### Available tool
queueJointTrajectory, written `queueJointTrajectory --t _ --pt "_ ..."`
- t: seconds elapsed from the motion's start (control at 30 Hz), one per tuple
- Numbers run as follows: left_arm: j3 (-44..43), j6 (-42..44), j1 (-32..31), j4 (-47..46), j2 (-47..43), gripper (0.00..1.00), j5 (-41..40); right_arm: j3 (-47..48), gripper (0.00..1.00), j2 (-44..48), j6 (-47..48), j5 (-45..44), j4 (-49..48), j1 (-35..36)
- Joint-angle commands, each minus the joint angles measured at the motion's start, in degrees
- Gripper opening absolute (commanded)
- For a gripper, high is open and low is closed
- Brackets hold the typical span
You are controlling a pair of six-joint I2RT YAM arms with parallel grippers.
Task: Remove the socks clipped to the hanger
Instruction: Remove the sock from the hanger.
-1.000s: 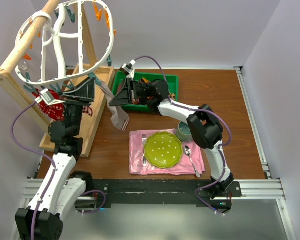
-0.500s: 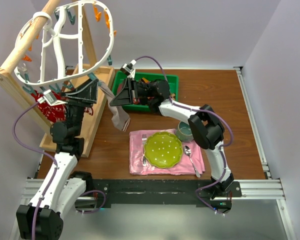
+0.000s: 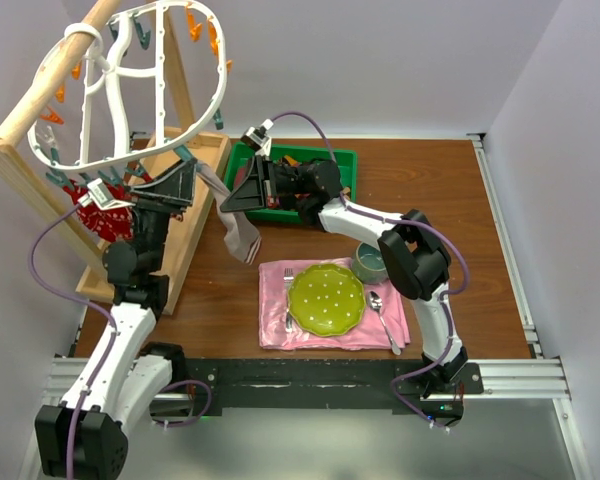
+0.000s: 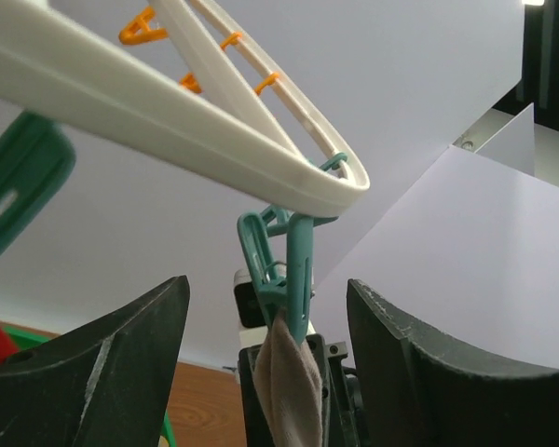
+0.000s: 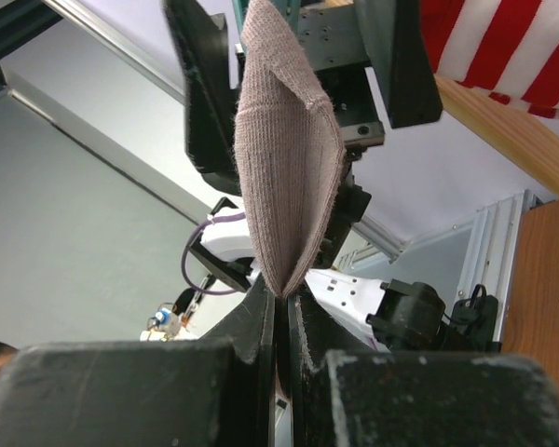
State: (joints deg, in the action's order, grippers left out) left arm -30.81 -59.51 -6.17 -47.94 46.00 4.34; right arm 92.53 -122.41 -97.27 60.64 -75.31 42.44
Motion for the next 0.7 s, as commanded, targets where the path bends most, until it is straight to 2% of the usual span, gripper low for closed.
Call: queueJointTrajectory --t 0.0,0.3,0.67 --pt "1.7 -5.1 1.3 5.3 -2.3 0.74 -0.5 -0.2 0.0 3.7 0.1 1.1 -8.2 0.4" --pt "0.5 -3.2 1.5 10.6 -6.2 0.75 -2.1 0.5 0.0 3.7 2.4 0.8 -5.4 0.3" --pt "0.6 -1.8 1.6 -7.6 2.1 0.72 2.8 0.6 0.0 3.5 2.2 1.2 -5.4 0.3"
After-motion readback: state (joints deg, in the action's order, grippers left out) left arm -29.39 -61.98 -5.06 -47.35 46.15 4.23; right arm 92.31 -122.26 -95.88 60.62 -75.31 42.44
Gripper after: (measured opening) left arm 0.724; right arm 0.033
